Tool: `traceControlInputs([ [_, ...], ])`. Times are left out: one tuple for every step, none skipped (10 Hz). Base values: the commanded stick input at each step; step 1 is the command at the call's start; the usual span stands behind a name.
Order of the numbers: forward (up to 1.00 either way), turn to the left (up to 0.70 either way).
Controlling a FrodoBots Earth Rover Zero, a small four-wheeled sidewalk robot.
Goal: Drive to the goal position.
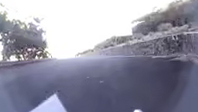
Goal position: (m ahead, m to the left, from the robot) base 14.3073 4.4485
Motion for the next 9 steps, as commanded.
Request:
traceControlInputs([
  [0.70, 0.00],
  [0.70, 0.00],
  [0.70, 0.00],
  [0.70, 0.00],
  [0.70, 0.00],
  [0.70, 0.00],
  [0.70, 0.00],
  [0.70, 0.00],
  [0.70, 0.00],
])
